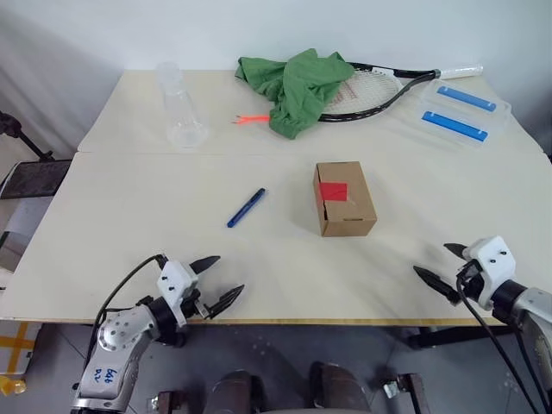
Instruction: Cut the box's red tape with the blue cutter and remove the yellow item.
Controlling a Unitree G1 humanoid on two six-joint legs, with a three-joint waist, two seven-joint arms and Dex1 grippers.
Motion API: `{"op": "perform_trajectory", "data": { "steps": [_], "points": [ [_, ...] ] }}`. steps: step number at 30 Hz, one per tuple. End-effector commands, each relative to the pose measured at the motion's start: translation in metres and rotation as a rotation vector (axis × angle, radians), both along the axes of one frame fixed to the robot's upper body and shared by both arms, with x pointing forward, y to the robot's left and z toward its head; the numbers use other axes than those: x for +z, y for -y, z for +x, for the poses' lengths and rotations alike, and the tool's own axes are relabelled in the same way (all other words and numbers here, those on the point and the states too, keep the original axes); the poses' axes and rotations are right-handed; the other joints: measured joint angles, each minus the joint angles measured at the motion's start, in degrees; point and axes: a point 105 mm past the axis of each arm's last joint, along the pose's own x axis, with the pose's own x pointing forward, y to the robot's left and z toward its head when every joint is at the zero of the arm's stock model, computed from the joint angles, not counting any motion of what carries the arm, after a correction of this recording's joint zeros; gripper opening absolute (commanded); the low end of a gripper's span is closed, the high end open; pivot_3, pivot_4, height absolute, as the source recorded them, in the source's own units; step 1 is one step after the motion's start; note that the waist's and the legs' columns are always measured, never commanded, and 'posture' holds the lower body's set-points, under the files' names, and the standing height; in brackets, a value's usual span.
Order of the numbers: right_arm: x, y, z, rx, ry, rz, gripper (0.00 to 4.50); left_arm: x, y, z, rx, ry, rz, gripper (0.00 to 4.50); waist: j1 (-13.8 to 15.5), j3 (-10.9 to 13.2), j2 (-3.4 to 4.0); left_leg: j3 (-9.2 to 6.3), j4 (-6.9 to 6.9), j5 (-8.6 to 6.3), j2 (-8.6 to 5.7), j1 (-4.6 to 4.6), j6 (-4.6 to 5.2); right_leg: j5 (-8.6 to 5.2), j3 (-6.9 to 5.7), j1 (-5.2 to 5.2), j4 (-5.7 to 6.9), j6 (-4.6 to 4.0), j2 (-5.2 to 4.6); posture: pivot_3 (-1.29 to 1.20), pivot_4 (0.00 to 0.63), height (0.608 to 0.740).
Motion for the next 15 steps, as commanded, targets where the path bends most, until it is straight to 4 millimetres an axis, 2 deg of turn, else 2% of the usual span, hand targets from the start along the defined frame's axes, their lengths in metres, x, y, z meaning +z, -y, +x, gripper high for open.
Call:
{"op": "perform_trajectory", "data": {
  "steps": [1, 7, 9, 11, 12, 13, 14, 15],
  "points": [
    [0.012, 0.008, 0.000, -0.039, 0.030, -0.020, 4.50, 0.002, 0.005, 0.002, -0.018, -0.010, -0.021, 4.45, 0.05, 0.00, 0.00, 0.00, 0.02, 0.00, 0.00, 0.00, 0.00, 0.00, -0.01, 0.00, 0.00, 0.00, 0.00, 0.00, 0.150, 0.740],
    [0.017, 0.011, 0.004, -0.098, 0.019, -0.006, 4.50, 0.003, 0.010, 0.007, -0.008, -0.037, -0.020, 4.45, 0.09, 0.00, 0.00, -0.01, 0.09, 0.00, 0.00, -0.02, 0.01, 0.00, 0.00, 0.01, 0.05, 0.00, 0.01, 0.00, 0.150, 0.740],
    [0.016, 0.013, 0.007, -0.117, 0.014, -0.091, 4.50, 0.004, 0.014, 0.010, 0.001, -0.077, -0.023, 4.45, 0.27, 0.00, 0.00, -0.01, 0.11, 0.00, 0.00, -0.03, 0.01, 0.00, -0.01, 0.01, 0.07, 0.00, 0.02, 0.00, 0.150, 0.740],
    [0.020, 0.007, 0.009, -0.080, 0.030, -0.084, 4.50, 0.001, 0.023, 0.010, -0.032, -0.097, 0.023, 4.45, 0.65, 0.00, 0.00, -0.01, 0.19, 0.00, -0.05, -0.03, 0.03, 0.00, 0.00, 0.01, 0.12, 0.00, 0.03, 0.00, 0.150, 0.740],
    [0.025, 0.007, 0.012, -0.083, 0.056, -0.092, 4.32, 0.006, 0.032, 0.005, -0.109, -0.074, 0.012, 4.48, 0.74, 0.00, 0.00, 0.00, 0.22, 0.00, -0.05, -0.03, 0.03, 0.01, 0.00, 0.02, 0.14, 0.01, 0.04, 0.00, 0.150, 0.740],
    [0.026, 0.008, 0.014, -0.099, 0.049, -0.081, 4.12, 0.008, 0.035, 0.006, -0.112, -0.034, 0.031, 4.50, 0.84, 0.00, 0.01, -0.01, 0.23, -0.01, -0.05, -0.03, 0.04, 0.01, -0.01, 0.03, 0.13, 0.02, 0.07, 0.00, 0.150, 0.740],
    [0.027, 0.010, 0.017, -0.124, 0.046, -0.074, 3.91, 0.008, 0.036, 0.009, -0.105, -0.044, 0.026, 4.07, 0.90, 0.00, 0.02, 0.03, 0.23, -0.01, -0.06, -0.03, 0.04, 0.01, -0.01, 0.00, 0.14, 0.02, 0.07, 0.00, 0.150, 0.740],
    [0.031, 0.008, 0.021, -0.128, 0.058, -0.062, 3.59, 0.010, 0.039, 0.014, -0.087, -0.042, 0.010, 3.87, 1.01, 0.00, 0.02, 0.05, 0.23, -0.01, -0.07, -0.05, 0.04, 0.01, 0.00, -0.03, 0.15, 0.02, 0.07, 0.00, 0.150, 0.740]
  ]
}}
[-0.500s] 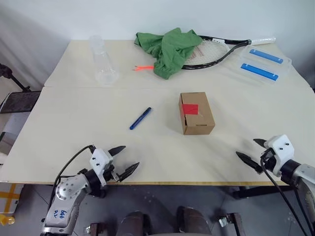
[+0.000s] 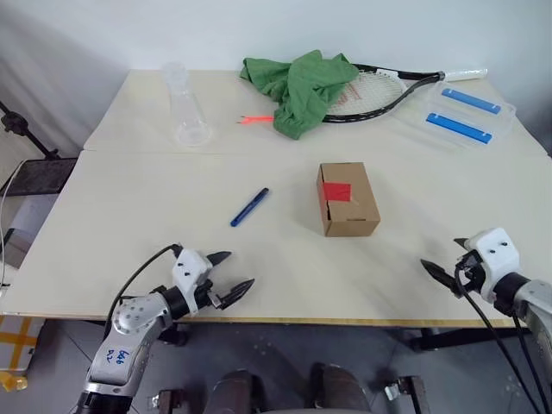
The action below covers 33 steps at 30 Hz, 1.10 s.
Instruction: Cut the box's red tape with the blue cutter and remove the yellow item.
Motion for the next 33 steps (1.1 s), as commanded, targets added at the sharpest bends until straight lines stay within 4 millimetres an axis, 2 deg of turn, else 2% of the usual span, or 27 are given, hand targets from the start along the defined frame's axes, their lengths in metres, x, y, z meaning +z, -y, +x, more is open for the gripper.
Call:
{"op": "perform_trajectory", "data": {
  "steps": [1, 4, 8, 10, 12, 16, 21, 25, 30, 33],
  "points": [
    [0.019, -0.002, 0.010, -0.022, 0.056, 0.014, 3.25, 0.009, 0.011, 0.009, 0.006, 0.031, -0.020, 3.58, 0.17, 0.00, 0.00, -0.02, 0.00, 0.00, 0.01, -0.01, 0.00, 0.00, 0.00, -0.01, 0.00, 0.00, -0.01, 0.00, 0.150, 0.740],
    [0.027, -0.009, 0.017, -0.016, 0.082, 0.041, 2.18, 0.013, 0.018, 0.013, 0.005, 0.082, -0.019, 2.63, 0.23, 0.00, 0.00, -0.04, 0.04, 0.01, 0.02, -0.09, 0.01, 0.00, -0.03, -0.04, 0.01, 0.00, 0.04, 0.00, 0.150, 0.740],
    [0.029, -0.012, 0.025, -0.034, 0.076, 0.056, 0.77, 0.012, 0.024, 0.018, 0.015, 0.097, -0.008, 1.37, 0.29, 0.00, 0.00, -0.04, 0.04, 0.01, 0.00, -0.11, 0.01, 0.00, -0.15, -0.04, 0.00, 0.00, 0.16, 0.00, 0.150, 0.740],
    [0.032, -0.015, 0.037, -0.053, 0.089, 0.076, 0.10, 0.014, 0.030, 0.029, 0.041, 0.110, -0.012, 0.75, 0.24, 0.01, -0.03, -0.02, 0.07, 0.02, -0.02, -0.13, 0.04, 0.01, -0.21, -0.04, 0.00, 0.01, 0.17, 0.00, 0.150, 0.740],
    [0.035, -0.019, 0.046, -0.061, 0.099, 0.092, 0.00, 0.016, 0.034, 0.039, 0.070, 0.120, -0.013, 0.10, 0.31, 0.02, -0.02, 0.01, 0.12, 0.08, -0.05, -0.13, 0.13, 0.05, -0.22, -0.04, 0.03, 0.09, 0.17, 0.00, 0.150, 0.740],
    [0.038, -0.032, 0.061, -0.038, 0.119, 0.115, 0.00, 0.017, 0.044, 0.060, 0.129, 0.141, 0.020, 0.04, 0.33, 0.01, -0.03, -0.02, 0.14, 0.12, -0.10, -0.20, 0.16, 0.08, -0.25, -0.06, 0.03, 0.15, 0.14, 0.00, 0.150, 0.740],
    [0.028, -0.055, 0.085, -0.020, 0.107, 0.128, 0.00, 0.039, 0.086, 0.074, 0.100, 0.176, -0.086, 0.04, 0.33, 0.02, -0.04, -0.11, 0.23, 0.14, -0.16, -0.56, 0.20, 0.11, -0.46, -0.22, 0.01, 0.20, 0.16, 0.00, 0.150, 0.740],
    [0.020, -0.066, 0.101, -0.019, 0.083, 0.156, 0.00, 0.053, 0.108, 0.092, 0.115, 0.179, -0.143, 0.04, 0.44, 0.03, -0.06, -0.18, 0.29, 0.20, -0.24, -0.66, 0.27, 0.17, -0.52, -0.22, -0.02, 0.31, 0.15, 0.00, 0.150, 0.740],
    [0.021, -0.085, 0.093, 0.066, 0.045, 0.179, 0.00, 0.065, 0.133, 0.106, 0.052, 0.223, -0.155, 0.04, 0.31, 0.04, -0.06, -0.24, 0.26, 0.20, -0.24, -0.71, 0.27, 0.18, -0.63, -0.21, -0.08, 0.33, 0.16, 0.00, 0.150, 0.740],
    [0.023, -0.099, 0.076, 0.142, 0.007, 0.161, 0.00, 0.067, 0.142, 0.112, 0.013, 0.223, -0.164, 0.04, 0.40, 0.05, -0.08, -0.27, 0.26, 0.20, -0.24, -0.75, 0.27, 0.18, -0.68, -0.22, -0.11, 0.34, 0.16, 0.00, 0.150, 0.740]
  ]
}}
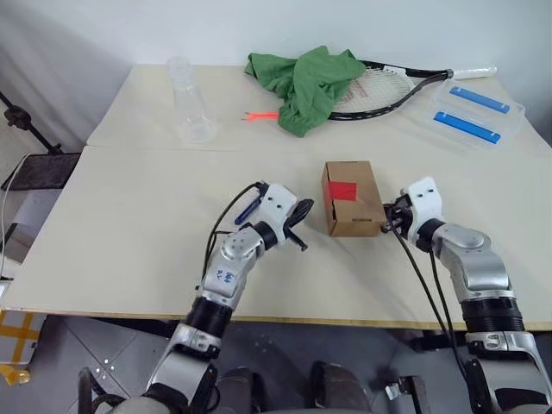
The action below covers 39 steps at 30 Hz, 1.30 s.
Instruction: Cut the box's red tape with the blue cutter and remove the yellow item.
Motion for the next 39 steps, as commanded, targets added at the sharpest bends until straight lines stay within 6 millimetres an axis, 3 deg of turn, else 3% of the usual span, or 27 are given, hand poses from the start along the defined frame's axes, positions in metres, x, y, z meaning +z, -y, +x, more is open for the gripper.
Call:
{"op": "perform_trajectory", "data": {
  "steps": [1, 11, 14, 19, 21, 24, 27, 31, 33, 36, 39],
  "points": [
    [0.014, -0.019, -0.019, 0.110, 0.012, -0.023, 0.00, 0.009, 0.011, 0.003, -0.053, 0.037, -0.015, 0.04, 0.04, 0.01, -0.01, -0.02, 0.00, 0.00, 0.00, 0.00, 0.00, 0.00, -0.01, 0.00, -0.01, 0.00, 0.00, 0.00, 0.150, 0.740],
    [0.036, -0.067, -0.077, 0.312, -0.023, 0.011, 0.00, 0.001, 0.026, 0.002, -0.162, 0.012, 0.013, 0.04, 0.03, 0.07, -0.10, -0.05, 0.02, 0.00, -0.01, -0.02, 0.00, 0.01, -0.03, 0.00, -0.04, 0.02, 0.00, 0.00, 0.150, 0.740],
    [0.040, -0.072, -0.089, 0.354, -0.030, -0.021, 0.00, -0.002, 0.021, 0.005, -0.154, 0.007, 0.022, 0.04, 0.07, 0.07, -0.11, -0.07, 0.03, 0.00, -0.02, -0.03, 0.00, 0.01, -0.03, 0.00, -0.04, 0.02, -0.01, 0.00, 0.150, 0.740],
    [0.057, -0.060, -0.092, 0.352, 0.014, -0.056, 0.00, -0.006, 0.000, 0.010, -0.115, -0.013, 0.032, 0.04, 0.05, 0.11, -0.18, -0.08, 0.03, 0.00, -0.06, -0.03, 0.00, 0.01, -0.04, 0.00, -0.04, 0.02, -0.03, 0.00, 0.150, 0.740],
    [0.076, -0.050, -0.097, 0.387, 0.020, -0.064, 0.00, -0.012, -0.032, 0.005, -0.071, -0.035, 0.049, 0.04, -0.08, 0.13, -0.20, -0.09, 0.03, 0.00, -0.06, -0.02, 0.00, 0.01, -0.05, 0.00, -0.04, 0.02, -0.03, 0.00, 0.150, 0.740],
    [0.102, -0.053, -0.106, 0.501, 0.057, -0.016, 0.00, -0.017, -0.064, -0.009, -0.034, -0.078, 0.070, 0.04, -1.03, 0.21, -0.30, -0.09, -0.02, -0.01, -0.01, 0.02, -0.02, 0.01, -0.02, -0.02, -0.03, 0.01, -0.02, 0.00, 0.150, 0.740],
    [0.125, -0.044, -0.084, 0.445, 0.140, 0.063, 0.00, -0.016, -0.082, -0.019, -0.006, -0.164, 0.056, 0.04, -1.49, 0.27, -0.40, -0.11, 0.01, 0.02, 0.08, 0.11, -0.08, 0.00, -0.03, 0.06, 0.04, 0.00, 0.03, 0.00, 0.150, 0.740],
    [0.130, -0.035, -0.052, 0.386, 0.182, 0.064, 0.00, -0.012, -0.094, -0.034, -0.021, -0.231, 0.052, 0.04, -1.09, 0.33, -0.50, -0.17, 0.35, 0.02, 0.05, 0.05, -0.07, 0.01, 0.01, 0.11, 0.21, 0.00, -0.05, 0.00, 0.150, 0.740],
    [0.119, -0.026, -0.023, 0.317, 0.169, -0.001, 0.00, -0.015, -0.094, -0.051, -0.093, -0.302, 0.056, 0.04, -0.96, 0.33, -0.50, -0.19, 0.39, 0.01, -0.01, 0.01, -0.05, 0.01, 0.01, 0.10, 0.24, 0.01, -0.11, 0.00, 0.150, 0.740],
    [0.094, -0.014, 0.025, 0.217, 0.127, -0.131, 0.00, -0.020, -0.078, -0.091, -0.289, -0.436, 0.050, 0.04, -1.67, 0.36, -0.44, -0.09, 0.39, 0.00, -0.05, 0.03, -0.04, 0.01, 0.10, 0.09, 0.25, 0.01, -0.12, 0.00, 0.150, 0.740],
    [0.086, -0.017, 0.048, 0.189, 0.120, -0.101, 0.00, -0.024, -0.058, -0.105, -0.376, -0.514, 0.046, 0.04, -1.60, 0.42, -0.39, -0.18, 0.36, 0.01, -0.02, -0.02, -0.05, 0.00, 0.05, 0.08, 0.23, 0.01, -0.07, 0.00, 0.150, 0.740]
  ]
}}
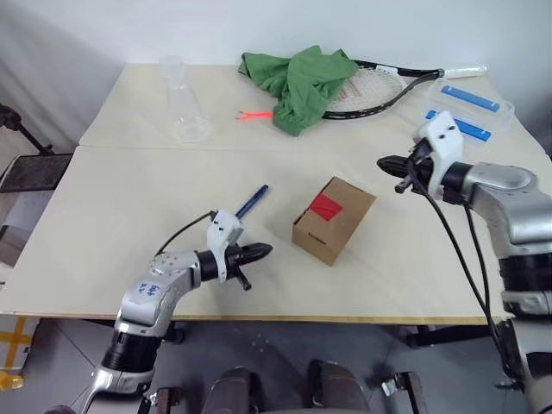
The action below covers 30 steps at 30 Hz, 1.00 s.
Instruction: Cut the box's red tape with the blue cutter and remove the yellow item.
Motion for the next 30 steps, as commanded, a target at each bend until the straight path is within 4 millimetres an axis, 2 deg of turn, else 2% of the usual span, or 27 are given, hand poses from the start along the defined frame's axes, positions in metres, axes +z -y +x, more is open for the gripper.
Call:
{"op": "perform_trajectory", "data": {
  "steps": [1, 3, 5, 9, 11, 15, 20, 23, 30],
  "points": [
    [-0.002, -0.006, 0.022, -0.011, 0.033, 0.005, 0.00, 0.007, 0.033, -0.019, -0.137, -0.048, -0.045, 0.04, 0.00, 0.06, 0.05, -0.01, 0.00, 0.00, 0.01, -0.01, -0.01, 0.00, -0.01, -0.01, 0.00, 0.00, 0.02, 0.00, 0.150, 0.740],
    [-0.009, -0.010, 0.028, 0.000, 0.023, 0.002, 0.00, 0.008, 0.044, -0.017, -0.146, -0.051, -0.058, 0.04, 0.09, 0.07, 0.06, 0.00, 0.01, 0.01, 0.00, -0.02, -0.01, 0.00, -0.01, 0.00, 0.02, 0.00, 0.03, 0.00, 0.150, 0.740],
    [-0.016, -0.012, 0.029, 0.023, 0.002, -0.017, 0.00, 0.011, 0.050, -0.005, -0.105, -0.006, -0.058, 0.04, 0.23, 0.07, 0.07, -0.04, 0.02, 0.01, 0.00, -0.04, -0.01, 0.00, -0.02, 0.00, 0.02, 0.00, 0.03, 0.00, 0.150, 0.740],
    [-0.023, -0.016, 0.020, 0.080, -0.067, -0.012, 0.00, 0.002, 0.039, 0.028, 0.058, 0.039, 0.012, 0.04, -0.03, 0.07, 0.08, -0.09, 0.04, 0.01, -0.01, -0.07, -0.01, 0.00, -0.04, 0.02, 0.01, 0.00, 0.04, 0.00, 0.150, 0.740],
    [-0.024, -0.017, 0.013, 0.104, -0.095, -0.006, 0.00, 0.002, 0.035, 0.034, 0.081, 0.064, 0.026, 0.04, -0.06, 0.07, 0.08, -0.09, 0.03, 0.01, 0.04, -0.06, -0.02, 0.00, -0.06, 0.01, 0.02, 0.00, 0.09, 0.00, 0.150, 0.740],
    [-0.032, -0.017, -0.026, 0.183, -0.154, -0.026, 0.00, 0.009, 0.035, 0.044, 0.084, 0.099, 0.016, 0.04, 0.66, 0.07, 0.08, -0.17, 0.03, 0.01, 0.05, -0.10, -0.02, 0.00, -0.09, -0.02, 0.04, 0.00, 0.08, 0.00, 0.150, 0.740],
    [-0.041, -0.019, -0.070, 0.223, -0.233, -0.026, 0.00, 0.002, 0.038, 0.059, 0.085, 0.123, 0.064, 0.04, 1.56, 0.07, 0.08, -0.15, 0.23, 0.01, 0.00, -0.18, -0.01, 0.02, -0.11, 0.00, 0.03, 0.04, 0.02, 0.00, 0.150, 0.740],
    [-0.041, -0.018, -0.089, 0.202, -0.244, -0.022, 0.00, 0.003, 0.046, 0.065, 0.070, 0.135, 0.051, 0.04, 1.58, 0.07, 0.08, -0.17, 0.36, 0.01, 0.02, -0.14, -0.02, 0.02, -0.10, 0.06, 0.11, 0.04, 0.02, 0.00, 0.150, 0.740],
    [-0.039, -0.018, -0.123, 0.171, -0.259, -0.014, 0.00, 0.009, 0.083, 0.074, -0.033, 0.163, 0.019, 0.04, 2.04, 0.08, 0.07, -0.15, 0.45, 0.01, -0.04, -0.10, -0.01, 0.02, -0.06, 0.06, 0.26, 0.04, -0.08, 0.00, 0.150, 0.740]
  ]
}}
